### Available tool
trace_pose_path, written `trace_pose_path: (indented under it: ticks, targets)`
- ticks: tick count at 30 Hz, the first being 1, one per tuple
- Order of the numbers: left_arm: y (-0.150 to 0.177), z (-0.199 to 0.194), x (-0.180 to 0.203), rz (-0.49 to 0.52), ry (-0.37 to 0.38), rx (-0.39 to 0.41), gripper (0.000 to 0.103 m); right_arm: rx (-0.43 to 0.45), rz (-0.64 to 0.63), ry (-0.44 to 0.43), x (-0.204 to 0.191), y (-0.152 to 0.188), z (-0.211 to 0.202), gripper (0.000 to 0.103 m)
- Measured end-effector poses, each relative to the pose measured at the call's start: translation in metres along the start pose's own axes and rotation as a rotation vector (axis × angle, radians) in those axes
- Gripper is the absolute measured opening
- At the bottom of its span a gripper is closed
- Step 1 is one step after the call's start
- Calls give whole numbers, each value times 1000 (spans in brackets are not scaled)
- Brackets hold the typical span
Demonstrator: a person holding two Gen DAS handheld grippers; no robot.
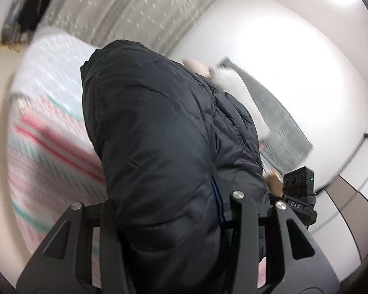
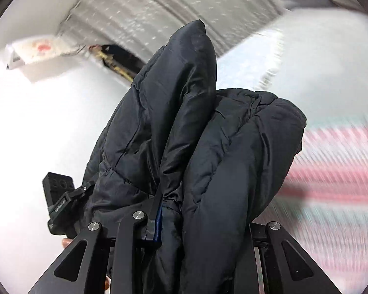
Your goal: Fold large clothes
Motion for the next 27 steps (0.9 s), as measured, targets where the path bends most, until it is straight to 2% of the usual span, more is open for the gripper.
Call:
trace_pose_path:
  ticks: [3,5,7,10,11,12,13,14,15,16,17,18,21,23,24,26,27]
  targets:
    - [-44,10,-45,-4,-42,81,46,-12,-66,0,-27,-46,56,26]
    - [-58,10,-86,-26,-54,123,46,-11,-115,4,-41,-72,99,26]
    - [-64,20,-124,-61,-81,136,50,-15,-129,4,-42,-86,131,26]
    - [-50,47,-196,-159,-215,135,63,-35,-113,47,-27,-93,187,31]
    - [-41,59,-214,-192,-266,116,66,-48,-99,90,-16,-90,211,32]
    - [-31,72,-229,-226,-308,86,75,-67,-80,124,-3,-87,226,36]
    - [-22,81,-256,-283,-319,77,83,-95,-54,198,13,-79,244,39]
    - [-14,81,-266,-311,-284,102,88,-127,-41,292,28,-66,260,40]
    - [-8,81,-274,-338,-239,119,89,-154,-34,355,36,-64,275,43]
    - [-5,81,-277,-359,-214,119,91,-177,-31,385,44,-57,283,50]
    - [-3,81,-277,-377,-207,106,91,-182,-13,376,52,-49,282,52]
    - [-4,80,-272,-373,-230,88,91,-173,4,367,55,-49,278,56]
    - [-12,67,-247,-317,-342,56,91,-167,24,354,53,-52,252,57]
    - [-17,60,-225,-281,-423,32,91,-173,10,393,46,-53,229,57]
    - [-17,55,-209,-261,-460,21,91,-171,6,394,51,-48,215,57]
    - [-20,48,-201,-231,-519,-3,91,-156,10,375,47,-42,189,59]
    - [-17,45,-185,-210,-547,-16,91,-147,11,367,43,-35,176,63]
Point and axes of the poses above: each gripper's, at about its wrist camera, not at the fingertips, and z roughly the way its jaws point, x to its right, y to its underside, the point moved 1 cm from there along z, roughly the way its jaws point, and after that the axes turned 3 degrees about y, right-handed, at the moved point
